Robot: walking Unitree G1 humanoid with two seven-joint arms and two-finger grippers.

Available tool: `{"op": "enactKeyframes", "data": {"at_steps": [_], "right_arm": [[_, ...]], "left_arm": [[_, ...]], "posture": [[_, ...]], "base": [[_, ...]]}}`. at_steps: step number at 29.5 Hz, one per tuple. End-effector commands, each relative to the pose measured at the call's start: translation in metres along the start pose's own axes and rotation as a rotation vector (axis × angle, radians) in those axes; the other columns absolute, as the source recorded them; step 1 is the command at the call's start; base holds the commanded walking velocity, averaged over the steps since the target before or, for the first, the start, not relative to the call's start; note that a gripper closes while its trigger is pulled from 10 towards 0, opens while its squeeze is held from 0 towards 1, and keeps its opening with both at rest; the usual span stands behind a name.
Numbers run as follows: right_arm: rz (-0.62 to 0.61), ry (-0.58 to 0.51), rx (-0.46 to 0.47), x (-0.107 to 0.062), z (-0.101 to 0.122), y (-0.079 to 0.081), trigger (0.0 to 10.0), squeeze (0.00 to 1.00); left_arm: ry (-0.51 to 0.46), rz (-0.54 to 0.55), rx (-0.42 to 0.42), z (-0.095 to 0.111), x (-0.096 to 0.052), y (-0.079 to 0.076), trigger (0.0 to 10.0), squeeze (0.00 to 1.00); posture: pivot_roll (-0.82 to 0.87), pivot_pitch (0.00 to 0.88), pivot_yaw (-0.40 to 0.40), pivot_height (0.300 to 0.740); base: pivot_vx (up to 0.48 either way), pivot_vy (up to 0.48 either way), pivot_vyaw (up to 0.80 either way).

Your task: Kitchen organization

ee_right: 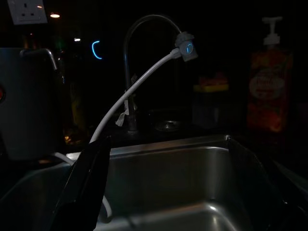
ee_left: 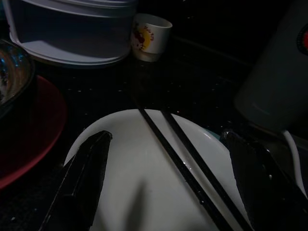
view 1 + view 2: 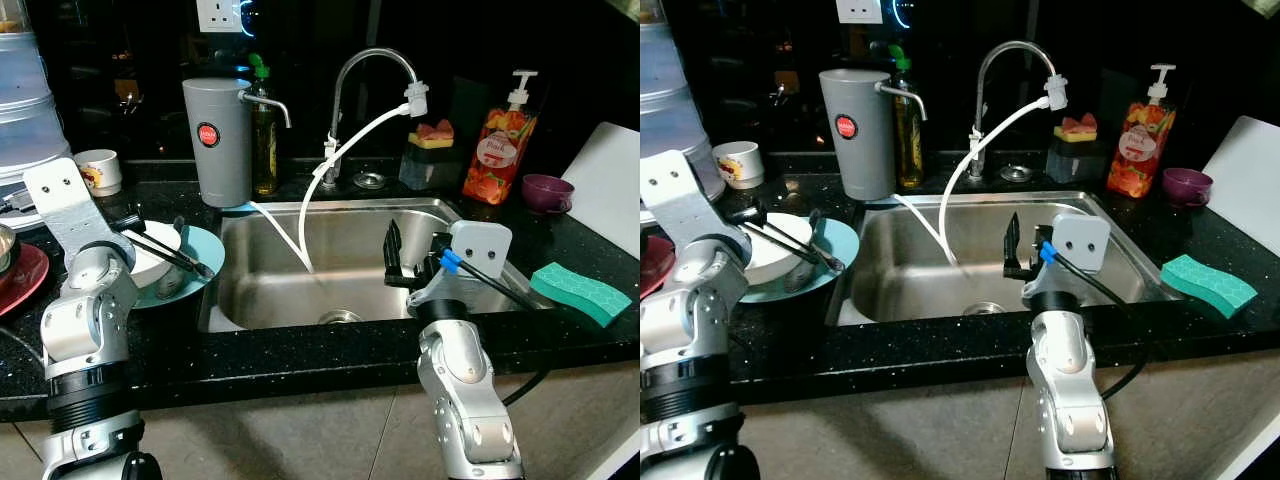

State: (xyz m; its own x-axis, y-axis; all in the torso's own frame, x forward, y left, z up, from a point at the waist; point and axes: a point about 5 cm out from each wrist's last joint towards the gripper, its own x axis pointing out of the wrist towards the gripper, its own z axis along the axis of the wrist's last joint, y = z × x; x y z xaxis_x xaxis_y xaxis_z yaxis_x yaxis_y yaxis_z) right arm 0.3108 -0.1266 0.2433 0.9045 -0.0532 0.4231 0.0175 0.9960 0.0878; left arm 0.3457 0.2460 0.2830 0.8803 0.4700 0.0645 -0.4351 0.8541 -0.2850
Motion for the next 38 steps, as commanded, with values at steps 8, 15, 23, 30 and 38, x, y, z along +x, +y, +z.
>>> {"op": "enactKeyframes", "data": {"at_steps": [8, 15, 23, 30, 38], "right_arm": [[0.003, 0.000, 0.004, -0.001, 0.000, 0.001, 10.0, 0.00], [0.005, 0.003, 0.004, -0.001, -0.001, 0.002, 10.0, 0.00], [0.008, 0.005, 0.002, -0.001, -0.001, 0.001, 10.0, 0.00], [0.014, 0.008, 0.002, -0.001, -0.001, 0.002, 10.0, 0.00], [0.014, 0.008, 0.002, -0.001, -0.001, 0.002, 10.0, 0.00]], "left_arm": [[0.020, 0.022, 0.005, 0.002, 0.004, 0.001, 10.0, 0.00], [0.009, 0.002, -0.052, 0.005, 0.004, -0.007, 10.0, 0.00], [0.043, -0.012, -0.242, 0.009, 0.003, -0.015, 10.0, 0.00], [0.119, 0.004, -0.372, 0.008, 0.004, -0.012, 10.0, 0.00], [0.238, 0.053, -0.477, 0.003, 0.010, -0.007, 10.0, 0.00]], "posture": [[0.09, 0.078, -0.031, 0.740], [0.09, 0.076, -0.031, 0.740], [0.08, 0.068, -0.038, 0.740], [0.09, 0.072, -0.045, 0.740], [0.09, 0.073, -0.044, 0.740]], "base": [[0.000, 0.000, 0.00], [0.000, 0.000, 0.00], [0.000, 0.000, 0.00], [0.000, 0.000, 0.00], [0.000, 0.000, 0.00]]}}
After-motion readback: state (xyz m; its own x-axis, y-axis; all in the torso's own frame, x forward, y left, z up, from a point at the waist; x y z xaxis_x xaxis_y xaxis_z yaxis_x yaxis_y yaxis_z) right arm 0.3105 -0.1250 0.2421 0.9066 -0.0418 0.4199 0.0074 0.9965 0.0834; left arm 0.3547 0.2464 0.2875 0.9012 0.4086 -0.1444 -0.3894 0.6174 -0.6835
